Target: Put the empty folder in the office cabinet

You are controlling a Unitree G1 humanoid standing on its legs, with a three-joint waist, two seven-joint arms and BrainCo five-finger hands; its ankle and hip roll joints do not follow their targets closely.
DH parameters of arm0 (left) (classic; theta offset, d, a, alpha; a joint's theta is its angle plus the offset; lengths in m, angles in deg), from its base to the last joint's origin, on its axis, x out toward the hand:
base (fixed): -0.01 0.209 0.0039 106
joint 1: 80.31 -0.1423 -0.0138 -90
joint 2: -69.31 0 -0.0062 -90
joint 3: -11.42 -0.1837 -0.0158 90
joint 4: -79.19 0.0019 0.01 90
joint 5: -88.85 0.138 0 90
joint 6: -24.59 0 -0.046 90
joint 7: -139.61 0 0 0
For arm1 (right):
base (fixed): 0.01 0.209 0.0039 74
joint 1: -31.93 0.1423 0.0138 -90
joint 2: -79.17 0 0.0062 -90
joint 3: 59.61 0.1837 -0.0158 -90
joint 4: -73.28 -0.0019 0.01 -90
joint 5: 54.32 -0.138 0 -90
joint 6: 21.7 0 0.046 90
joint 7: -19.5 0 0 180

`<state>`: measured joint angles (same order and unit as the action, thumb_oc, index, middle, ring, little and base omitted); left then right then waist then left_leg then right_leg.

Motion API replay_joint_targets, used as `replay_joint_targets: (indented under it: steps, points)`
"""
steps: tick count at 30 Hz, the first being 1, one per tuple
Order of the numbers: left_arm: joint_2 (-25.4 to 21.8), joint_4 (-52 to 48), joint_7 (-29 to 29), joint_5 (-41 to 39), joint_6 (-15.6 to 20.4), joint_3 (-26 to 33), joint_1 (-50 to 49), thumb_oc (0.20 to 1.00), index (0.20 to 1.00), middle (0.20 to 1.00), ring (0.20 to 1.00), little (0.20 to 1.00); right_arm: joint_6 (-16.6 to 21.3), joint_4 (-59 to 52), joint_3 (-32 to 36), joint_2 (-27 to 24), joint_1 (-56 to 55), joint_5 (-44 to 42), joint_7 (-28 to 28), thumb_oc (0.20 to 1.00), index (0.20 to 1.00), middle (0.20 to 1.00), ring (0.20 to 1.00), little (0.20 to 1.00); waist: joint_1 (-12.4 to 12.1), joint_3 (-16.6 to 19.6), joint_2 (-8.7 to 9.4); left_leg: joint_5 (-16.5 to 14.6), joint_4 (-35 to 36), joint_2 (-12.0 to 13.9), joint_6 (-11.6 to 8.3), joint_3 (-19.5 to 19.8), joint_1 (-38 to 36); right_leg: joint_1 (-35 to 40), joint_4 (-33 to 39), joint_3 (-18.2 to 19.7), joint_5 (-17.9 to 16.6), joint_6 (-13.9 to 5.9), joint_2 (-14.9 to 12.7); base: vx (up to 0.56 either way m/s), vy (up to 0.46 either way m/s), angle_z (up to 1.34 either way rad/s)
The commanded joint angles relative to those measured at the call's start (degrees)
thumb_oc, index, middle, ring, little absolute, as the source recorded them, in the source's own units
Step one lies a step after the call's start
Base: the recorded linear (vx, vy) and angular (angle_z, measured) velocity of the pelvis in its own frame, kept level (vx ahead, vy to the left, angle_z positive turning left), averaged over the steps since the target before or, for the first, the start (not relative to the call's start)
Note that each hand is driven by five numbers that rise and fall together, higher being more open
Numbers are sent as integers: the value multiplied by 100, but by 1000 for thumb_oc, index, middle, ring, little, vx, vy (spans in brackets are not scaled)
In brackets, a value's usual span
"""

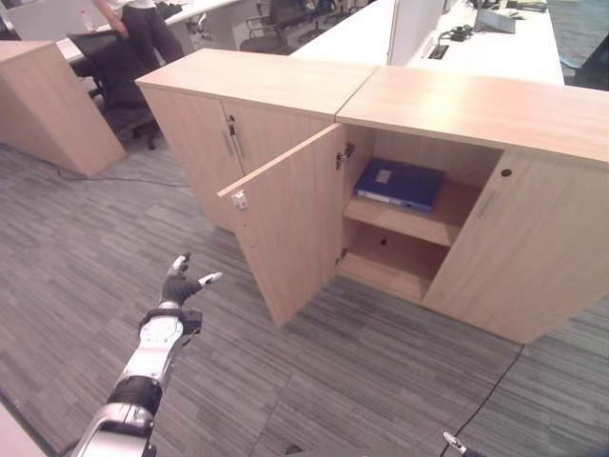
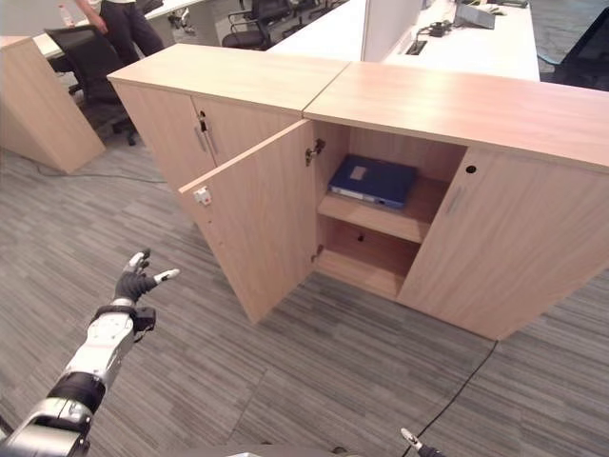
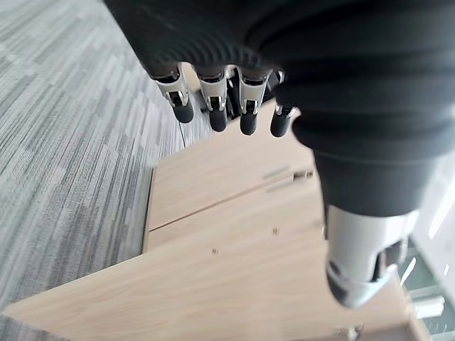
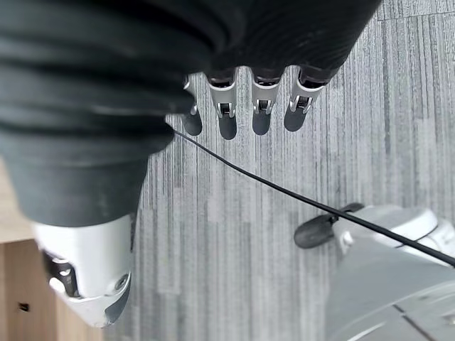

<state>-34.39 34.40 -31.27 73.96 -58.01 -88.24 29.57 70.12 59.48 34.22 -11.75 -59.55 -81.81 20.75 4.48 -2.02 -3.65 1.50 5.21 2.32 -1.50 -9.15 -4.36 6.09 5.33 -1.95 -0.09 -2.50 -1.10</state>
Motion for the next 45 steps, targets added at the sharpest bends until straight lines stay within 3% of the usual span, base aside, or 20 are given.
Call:
replay_joint_targets:
  steps: [1, 7, 12, 13, 14, 15, 16, 17, 22, 24, 27, 30, 33, 34, 36, 38, 39, 40, 42, 45]
  points:
    - [-330, 188, 146, -173, 227, 122, 591, 1000, 1000, 1000, 1000, 1000, -22, 198, -171, 25, 158, 107, 69, 1000, 1000, 1000, 1000, 1000, 59, 105, 278, -365, -21, 19, -23, -77, 13, -78, -33, -179, 41, -621, -524, 29, 58, -15]
    - [-420, 457, 259, -342, 163, 105, 899, 1000, 1000, 1000, 1000, 1000, -66, 132, -153, -9, 278, 49, 93, 1000, 1000, 1000, 1000, 1000, 71, 43, 218, -491, -21, -135, 144, -201, -41, -207, -277, -155, -67, -788, -731, 15, 117, -19]
    - [-414, 592, 260, -397, 118, 48, 1093, 1000, 1000, 1000, 1000, 1000, -96, 78, -48, -33, 283, -64, 59, 1000, 1000, 1000, 1000, 1000, 129, -142, 105, -582, -21, -344, 319, -167, -178, -705, -1531, -80, -76, -875, -930, -14, 165, -11]
    - [-405, 624, 271, -393, 94, 43, 1121, 1000, 1000, 1000, 1000, 1000, -102, 42, -44, -47, 288, -83, 58, 1000, 1000, 1000, 1000, 1000, 185, -246, 94, -572, -21, -411, 379, -146, -214, -936, -1995, -21, -374, -864, -1011, -74, 166, 4]
    - [-437, 711, 240, -380, 67, 25, 1140, 1000, 1000, 1000, 1000, 1000, -84, -16, -57, -43, 306, -155, 76, 1000, 1000, 1000, 1000, 1000, 248, -395, 8, -588, -21, -417, 420, -164, -264, -1318, -2656, -66, -472, -749, -1038, -34, 212, 2]
    - [-453, 727, 225, -357, 49, 52, 1091, 1000, 1000, 1000, 1000, 1000, -72, -36, -74, -17, 314, -168, 82, 1000, 1000, 1000, 1000, 1000, 250, -434, -28, -641, -21, -418, 416, -207, -328, -1438, -2777, -211, -380, -695, -1118, 35, 156, -2]
    - [-470, 754, 197, -335, 41, 60, 1065, 1000, 1000, 1000, 1000, 1000, -70, -33, -82, -9, 309, -185, 76, 1000, 1000, 1000, 1000, 1000, 254, -424, -59, -664, -21, -408, 390, -263, -352, -1496, -2597, -386, -338, -649, -1122, 136, 14, -12]
    - [-499, 823, 188, -348, 51, 46, 1077, 1000, 1000, 1000, 1000, 1000, -60, -23, -132, 14, 328, -202, 73, 1000, 1000, 1000, 1000, 1000, 314, -477, -88, -673, -21, -379, 338, -209, -398, -1564, -2088, -494, -156, -606, -916, 105, -31, -21]
    - [-530, 1048, 219, -304, 81, -13, 1187, 1000, 1000, 1000, 1000, 1000, 4, 13, -190, 55, 292, -362, 107, 1000, 1000, 1000, 1000, 1000, 407, -462, 52, -765, -21, -375, 242, -102, -543, -1456, -945, -324, -319, -712, -649, 133, -127, 0]
    - [-525, 1024, 225, -333, 85, 2, 1163, 1000, 1000, 1000, 1000, 1000, 2, 32, -187, 76, 254, -385, 101, 1000, 1000, 1000, 1000, 1000, 390, -381, 97, -775, -21, -362, 227, -100, -542, -1376, -848, -312, -350, -690, -630, 172, -170, 16]
    - [-433, 1095, 227, -390, 82, 41, 1058, 1000, 1000, 1000, 1000, 1000, 8, 191, -125, 7, 139, -435, 89, 1000, 1000, 1000, 1000, 1000, 425, -84, 183, -771, -21, 22, -18, -29, -697, -962, -524, -379, -250, -536, -334, 267, -299, 32]
    - [-415, 1112, 218, -410, 81, 78, 988, 1000, 1000, 1000, 1000, 1000, 25, 217, -129, -14, 113, -433, 77, 1000, 1000, 1000, 1000, 1000, 429, -42, 205, -755, -75, 140, -92, -45, -729, -878, -488, -378, -191, -475, -257, 146, -207, 27]
    - [-456, 1091, 230, -480, 50, 228, 830, 1000, 1000, 1000, 1000, 1000, 47, 149, -148, -94, 96, -425, 97, 1000, 1000, 1000, 1000, 1000, 343, -164, 419, -750, -1825, 455, -206, 5, -79, -562, -522, -359, 37, -188, -104, 81, -303, 5]
    - [-460, 1070, 236, -480, 42, 282, 777, 1000, 1000, 1000, 1000, 1000, 60, 126, -111, -180, 113, -413, 144, 1000, 1000, 1000, 1000, 1000, 237, -296, 513, -520, -2495, 496, -137, 90, 449, -451, -469, -403, 111, -83, -105, 4, -212, -3]
    - [-468, 1068, 236, -479, 35, 317, 736, 1000, 1000, 1000, 1000, 1000, 59, 123, -89, -212, 125, -403, 154, 1000, 1000, 1000, 1000, 1000, 216, -331, 533, -577, -2532, 489, -84, 134, 674, -410, -440, -438, 152, -80, -127, 29, -79, -6]
    - [-527, 1047, 223, -444, 32, 389, 629, 1000, 1000, 1000, 1000, 1000, 51, 122, -61, -284, 155, -339, 157, 1000, 1000, 1000, 1000, 1000, 98, -361, 633, -604, -2186, 329, -3, 299, 983, -341, -375, -388, 150, -92, -193, 80, 25, -9]
    - [-604, 1024, 215, -460, 29, 451, 548, 1000, 1000, 1000, 1000, 1000, 46, 123, -83, -363, 186, -261, 161, 1000, 1000, 1000, 1000, 1000, -9, -388, 589, -219, -1670, 202, -68, 500, 1113, -295, -365, -332, 172, -87, -145, 54, 49, -22]
    - [-606, 1023, 215, -459, 28, 452, 549, 1000, 1000, 1000, 1000, 1000, 46, 123, -84, -362, 189, -261, 161, 1000, 1000, 1000, 1000, 1000, 0, -370, 598, -176, -1624, 189, -66, 503, 1119, -317, -363, -337, 163, -86, -155, 83, 92, -34]
    - [-617, 1093, 202, -440, 44, 591, 387, 1000, 1000, 1000, 1000, 1000, 75, 105, -102, -419, 190, -189, 140, 1000, 1000, 1000, 1000, 1000, -94, -313, 408, 97, -629, 155, -134, 705, 834, -232, -381, -287, 259, -119, -50, 132, 124, -39]
    - [-578, 1115, 201, -478, 57, 657, 281, 1000, 1000, 1000, 1000, 1000, 83, 93, -29, -409, 121, -196, 117, 1000, 1000, 1000, 1000, 1000, -60, -171, 316, 136, -293, 112, -155, 728, 557, -169, -320, -321, 280, -155, -84, 142, 114, -28]
